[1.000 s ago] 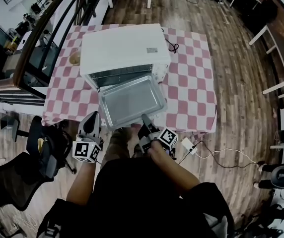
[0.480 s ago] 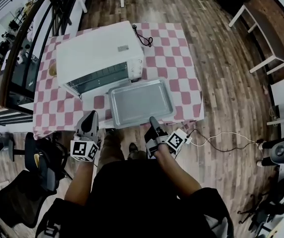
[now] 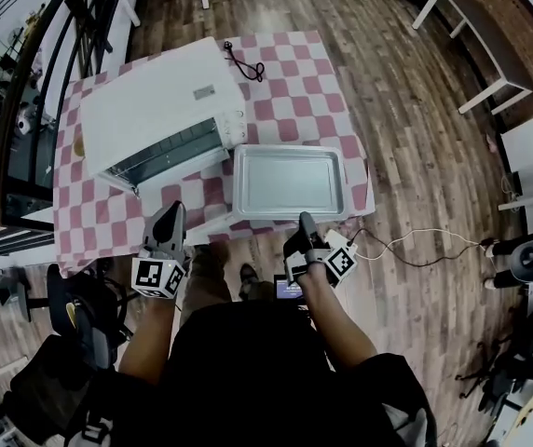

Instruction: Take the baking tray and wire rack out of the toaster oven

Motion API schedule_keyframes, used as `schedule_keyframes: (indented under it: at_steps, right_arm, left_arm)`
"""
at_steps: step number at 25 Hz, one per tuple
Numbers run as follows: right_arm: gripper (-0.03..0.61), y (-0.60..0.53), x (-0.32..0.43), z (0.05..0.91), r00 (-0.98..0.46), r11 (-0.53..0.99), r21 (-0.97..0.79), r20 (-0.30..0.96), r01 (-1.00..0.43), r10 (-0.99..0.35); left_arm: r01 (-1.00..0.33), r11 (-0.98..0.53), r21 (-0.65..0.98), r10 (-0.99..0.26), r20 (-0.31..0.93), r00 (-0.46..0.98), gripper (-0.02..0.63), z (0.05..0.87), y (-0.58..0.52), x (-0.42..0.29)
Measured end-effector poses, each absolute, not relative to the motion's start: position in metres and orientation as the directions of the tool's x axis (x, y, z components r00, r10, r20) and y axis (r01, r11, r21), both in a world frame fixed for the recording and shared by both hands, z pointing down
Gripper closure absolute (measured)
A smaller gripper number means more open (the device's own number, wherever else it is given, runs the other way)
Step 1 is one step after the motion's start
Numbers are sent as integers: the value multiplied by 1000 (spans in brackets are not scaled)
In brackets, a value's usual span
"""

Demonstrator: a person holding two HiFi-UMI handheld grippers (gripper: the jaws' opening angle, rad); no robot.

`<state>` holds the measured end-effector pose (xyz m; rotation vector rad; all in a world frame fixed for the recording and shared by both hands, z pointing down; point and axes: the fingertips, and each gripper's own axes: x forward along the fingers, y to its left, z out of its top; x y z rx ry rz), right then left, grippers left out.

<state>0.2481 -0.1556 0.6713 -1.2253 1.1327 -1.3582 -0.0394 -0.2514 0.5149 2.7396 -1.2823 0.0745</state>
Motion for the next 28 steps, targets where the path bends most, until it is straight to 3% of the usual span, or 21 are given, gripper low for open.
schedule_keyframes:
  at_steps: [10,17,28]
  right_arm:
    - [523,-189,293,670,72,-73,-996,77,53,-994]
    - [522,-236,333,660,84,-44,-997,39,-57,-996]
    - [522,-314,357,692,28,-59,-995,57,-77,-998]
  left_arm:
    - [-732,-673,108,-721,127,681,620,529,-249,-16]
    - [-723,-678,132,-707,150,691,620,540,-253,-15]
    - [-722,-679,129,-702,174,691,620,549,-272,-24]
